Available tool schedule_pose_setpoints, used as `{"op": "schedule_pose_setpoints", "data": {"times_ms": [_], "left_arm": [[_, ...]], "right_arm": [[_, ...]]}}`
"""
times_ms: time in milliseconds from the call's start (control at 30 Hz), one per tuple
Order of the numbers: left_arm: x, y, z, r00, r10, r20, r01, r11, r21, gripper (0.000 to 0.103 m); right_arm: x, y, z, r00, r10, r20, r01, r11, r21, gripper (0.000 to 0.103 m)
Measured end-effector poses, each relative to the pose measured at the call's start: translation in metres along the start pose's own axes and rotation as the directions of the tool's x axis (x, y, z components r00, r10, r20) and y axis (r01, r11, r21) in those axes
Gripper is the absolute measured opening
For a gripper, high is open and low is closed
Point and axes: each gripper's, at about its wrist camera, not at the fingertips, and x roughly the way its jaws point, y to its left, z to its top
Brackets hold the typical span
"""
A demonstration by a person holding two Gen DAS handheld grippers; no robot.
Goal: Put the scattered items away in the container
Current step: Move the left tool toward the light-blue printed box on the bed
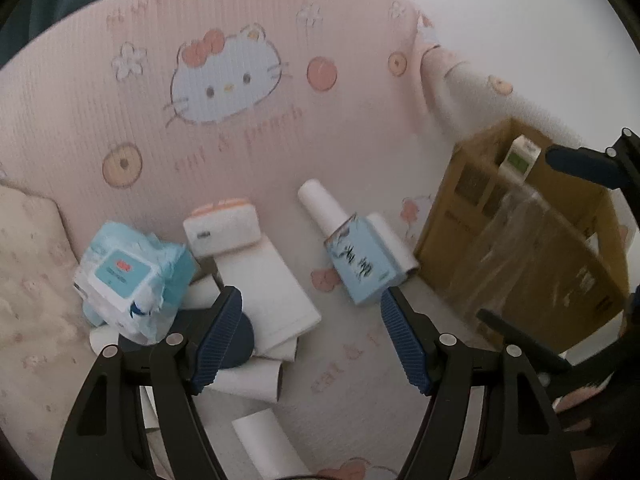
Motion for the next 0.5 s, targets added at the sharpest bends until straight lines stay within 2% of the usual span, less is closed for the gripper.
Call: {"op": "schedule_pose_setpoints", "data": {"times_ms": [167,300,500], "left_arm": [[0.015,0.022,-0.010,0.999,-0.048,-0.024,0.046,0.996,-0.078,0.076],[0.026,0.032,-0.014,0.995,-0.081,-0.049,0.074,0.989,-0.127,0.076],[0.046,0.035,-0.018,0.979,-0.194,-0.065,0.179,0.966,-0.186,0.075]], "right_arm": [[0.026,0.023,-0.008,0.999,0.022,-0.025,-0.023,0.999,-0.033,0.098],[0.046,0.045,-0.015,0.998,0.007,-0.057,-0.011,0.998,-0.070,0.098],[0.071,0.052,-0.032,0.992,-0.020,-0.125,0.010,0.997,-0.076,0.098]]}}
